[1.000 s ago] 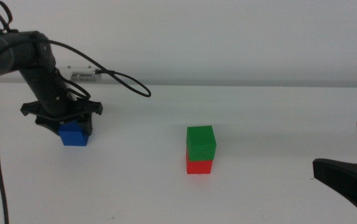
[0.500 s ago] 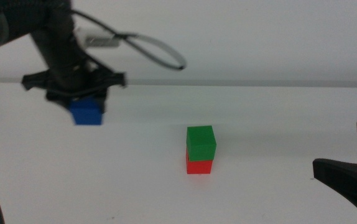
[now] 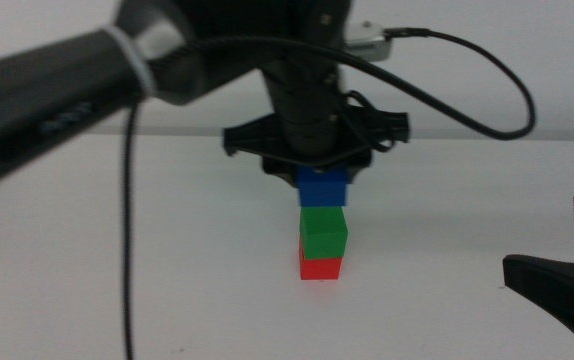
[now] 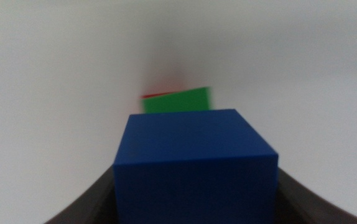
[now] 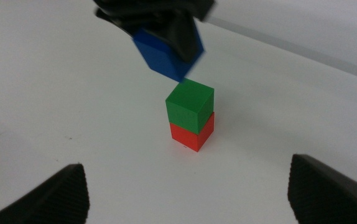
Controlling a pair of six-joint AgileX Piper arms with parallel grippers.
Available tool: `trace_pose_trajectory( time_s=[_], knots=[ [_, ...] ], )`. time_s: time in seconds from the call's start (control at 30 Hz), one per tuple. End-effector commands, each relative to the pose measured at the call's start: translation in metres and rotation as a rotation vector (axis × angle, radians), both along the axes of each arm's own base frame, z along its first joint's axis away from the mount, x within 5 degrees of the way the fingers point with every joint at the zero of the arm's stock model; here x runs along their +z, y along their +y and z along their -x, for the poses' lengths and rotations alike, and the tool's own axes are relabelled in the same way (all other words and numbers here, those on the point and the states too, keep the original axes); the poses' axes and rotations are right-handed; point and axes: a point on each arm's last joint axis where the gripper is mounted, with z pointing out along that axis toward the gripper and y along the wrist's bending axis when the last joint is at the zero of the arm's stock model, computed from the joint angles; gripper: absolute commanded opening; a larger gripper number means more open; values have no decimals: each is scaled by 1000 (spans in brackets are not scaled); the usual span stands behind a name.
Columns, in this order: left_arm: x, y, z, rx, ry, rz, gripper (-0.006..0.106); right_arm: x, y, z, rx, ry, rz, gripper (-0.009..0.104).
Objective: Stack red cubes first, then green, then blue cubes in a specific spot.
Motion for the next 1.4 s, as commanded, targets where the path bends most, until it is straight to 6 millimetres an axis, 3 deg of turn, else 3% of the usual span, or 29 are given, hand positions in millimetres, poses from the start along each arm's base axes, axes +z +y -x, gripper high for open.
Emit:
trace_pose_trajectory(
  time_s=[0.0, 0.17, 0.6, 1.37],
  knots=[
    [-7, -6, 4, 30, 89, -36, -2, 0, -1, 0, -8, -12, -5, 85],
    [-19, -14, 0, 99, 117, -31, -2, 0, -1, 0, -8, -12, -5, 85],
    [-31, -10, -5, 177, 107, -83, -2, 0, -1, 0, -8, -12, -5, 85],
    [-67, -19, -12, 160, 173, -138, -2, 0, -1, 0, -8, -12, -5, 85]
  ],
)
